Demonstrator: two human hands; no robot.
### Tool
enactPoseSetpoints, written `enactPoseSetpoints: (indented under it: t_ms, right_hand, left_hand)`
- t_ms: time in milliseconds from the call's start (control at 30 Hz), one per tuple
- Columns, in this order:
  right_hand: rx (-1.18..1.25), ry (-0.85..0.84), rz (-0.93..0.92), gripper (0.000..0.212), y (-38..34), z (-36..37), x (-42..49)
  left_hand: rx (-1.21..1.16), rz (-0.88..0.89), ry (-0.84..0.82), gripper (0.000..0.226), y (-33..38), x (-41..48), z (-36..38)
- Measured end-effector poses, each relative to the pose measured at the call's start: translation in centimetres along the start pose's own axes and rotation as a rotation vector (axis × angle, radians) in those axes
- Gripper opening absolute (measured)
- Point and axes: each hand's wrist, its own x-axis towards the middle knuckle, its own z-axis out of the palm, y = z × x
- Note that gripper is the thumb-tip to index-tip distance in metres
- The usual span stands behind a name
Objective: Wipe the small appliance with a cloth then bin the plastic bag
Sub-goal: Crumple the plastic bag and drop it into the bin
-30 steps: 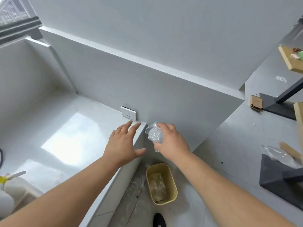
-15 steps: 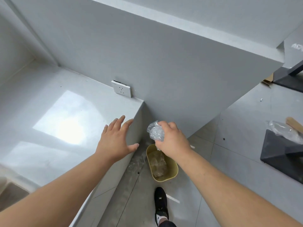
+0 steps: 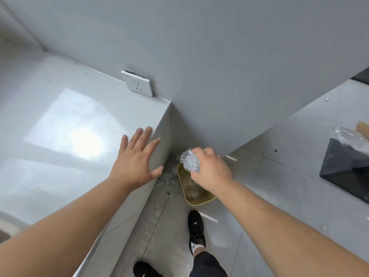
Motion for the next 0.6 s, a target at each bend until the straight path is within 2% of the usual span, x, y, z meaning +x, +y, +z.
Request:
enactPoseSetpoints:
  t_ms: [300,600]
  right_hand:
    - [-0.041,-0.096,0.039,0.062,1.6,5.2,1.7]
    - [-0.066,-0.148,0.112,0.065,3.1,11.5,4.0]
  left_hand:
    - [0.059,0.084,0.154,0.076,-1.1,0.1,2.6]
    - [0.097,0.095,0.147,0.080,-1.3,0.2,3.2]
